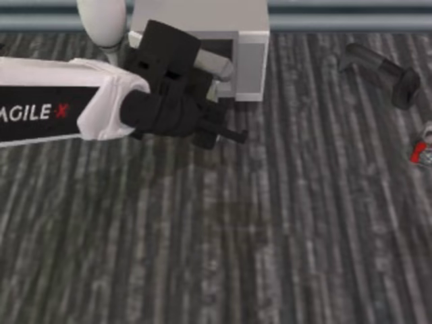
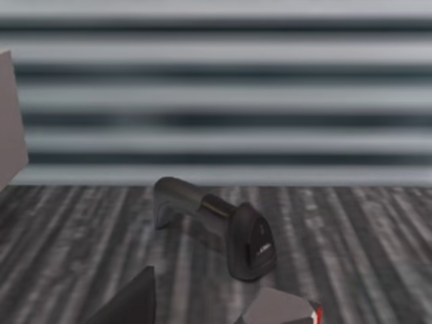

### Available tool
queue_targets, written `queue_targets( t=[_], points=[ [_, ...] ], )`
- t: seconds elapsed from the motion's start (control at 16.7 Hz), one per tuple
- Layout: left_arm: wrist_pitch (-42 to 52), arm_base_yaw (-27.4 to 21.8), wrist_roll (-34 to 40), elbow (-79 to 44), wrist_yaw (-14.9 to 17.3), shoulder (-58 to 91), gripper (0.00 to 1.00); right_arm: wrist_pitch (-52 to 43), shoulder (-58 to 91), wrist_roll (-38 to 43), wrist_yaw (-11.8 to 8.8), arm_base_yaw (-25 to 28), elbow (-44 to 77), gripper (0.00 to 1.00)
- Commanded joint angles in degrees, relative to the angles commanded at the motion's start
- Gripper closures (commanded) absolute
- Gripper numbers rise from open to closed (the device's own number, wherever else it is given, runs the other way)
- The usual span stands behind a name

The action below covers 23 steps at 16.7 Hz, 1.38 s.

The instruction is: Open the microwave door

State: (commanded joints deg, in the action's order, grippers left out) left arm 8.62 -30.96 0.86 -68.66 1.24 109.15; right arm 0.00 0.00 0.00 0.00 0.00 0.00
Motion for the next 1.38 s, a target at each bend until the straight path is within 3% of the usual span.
queue_targets(
  t=[0.6, 1.38],
  points=[
    [-0.4, 1.6, -4.0, 2.3, 3.5, -1.7, 1.00, 0.0, 0.0, 0.0, 0.0, 0.0, 0.0, 0.00],
    [-0.4, 1.6, -4.0, 2.3, 3.5, -1.7, 1.00, 0.0, 0.0, 0.0, 0.0, 0.0, 0.0, 0.00]
  ],
)
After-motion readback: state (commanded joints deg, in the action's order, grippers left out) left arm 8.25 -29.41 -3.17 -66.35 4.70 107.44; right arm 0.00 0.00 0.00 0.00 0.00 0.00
